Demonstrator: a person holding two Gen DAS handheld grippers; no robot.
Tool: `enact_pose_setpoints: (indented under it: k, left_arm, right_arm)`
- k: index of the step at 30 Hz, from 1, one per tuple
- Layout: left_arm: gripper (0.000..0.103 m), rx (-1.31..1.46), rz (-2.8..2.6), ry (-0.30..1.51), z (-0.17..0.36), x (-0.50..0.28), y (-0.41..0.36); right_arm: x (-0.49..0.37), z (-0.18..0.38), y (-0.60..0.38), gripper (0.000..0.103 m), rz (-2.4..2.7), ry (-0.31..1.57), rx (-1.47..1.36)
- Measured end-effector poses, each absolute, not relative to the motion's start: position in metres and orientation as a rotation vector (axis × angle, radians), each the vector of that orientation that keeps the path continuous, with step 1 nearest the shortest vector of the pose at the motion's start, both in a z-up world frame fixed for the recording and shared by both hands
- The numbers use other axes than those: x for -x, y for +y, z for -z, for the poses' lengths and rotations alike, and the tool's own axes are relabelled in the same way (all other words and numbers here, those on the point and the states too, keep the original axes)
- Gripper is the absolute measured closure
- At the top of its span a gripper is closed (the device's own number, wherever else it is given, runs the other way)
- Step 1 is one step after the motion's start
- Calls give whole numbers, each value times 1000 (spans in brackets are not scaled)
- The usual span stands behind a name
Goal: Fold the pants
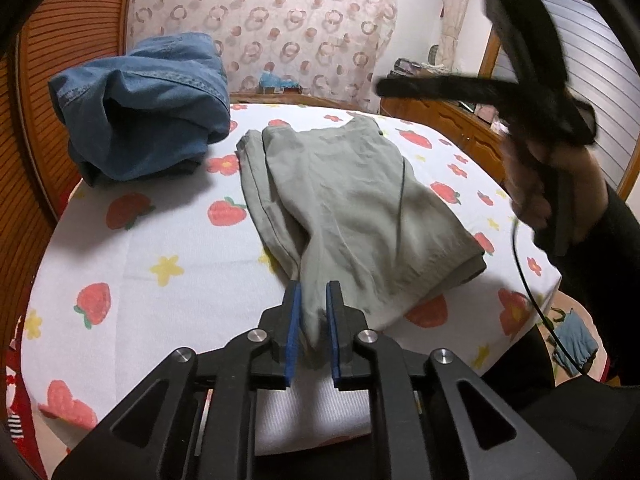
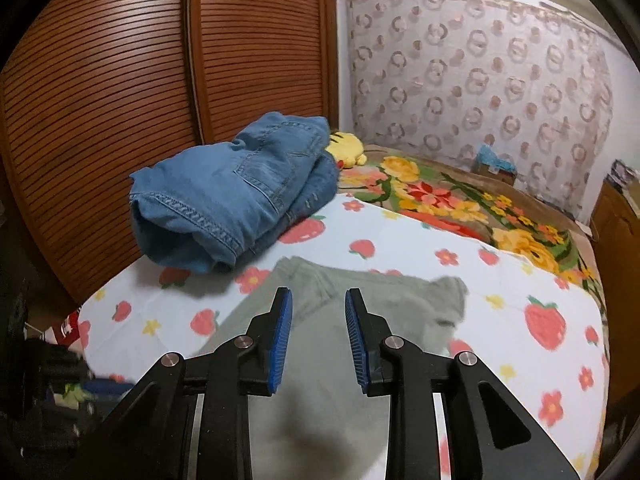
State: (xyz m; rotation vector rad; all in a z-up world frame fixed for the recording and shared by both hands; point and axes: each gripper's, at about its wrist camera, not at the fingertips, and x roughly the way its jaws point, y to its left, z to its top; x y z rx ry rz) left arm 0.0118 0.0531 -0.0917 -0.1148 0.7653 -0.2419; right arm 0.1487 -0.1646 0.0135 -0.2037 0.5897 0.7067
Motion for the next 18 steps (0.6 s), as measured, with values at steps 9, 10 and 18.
enact_pose_setpoints:
  k: [9, 10, 18]
  left_arm:
    - [86, 106, 229, 762, 90, -14, 54]
    - [86, 105, 229, 764, 90, -14, 53]
    - [86, 106, 222, 787, 97, -17, 52]
  right_arm:
    - [-120, 6, -196, 75, -671, 650, 185]
    - [-118, 8, -201, 75, -670, 660, 174]
    - [-76, 13, -230, 75, -645, 691, 132]
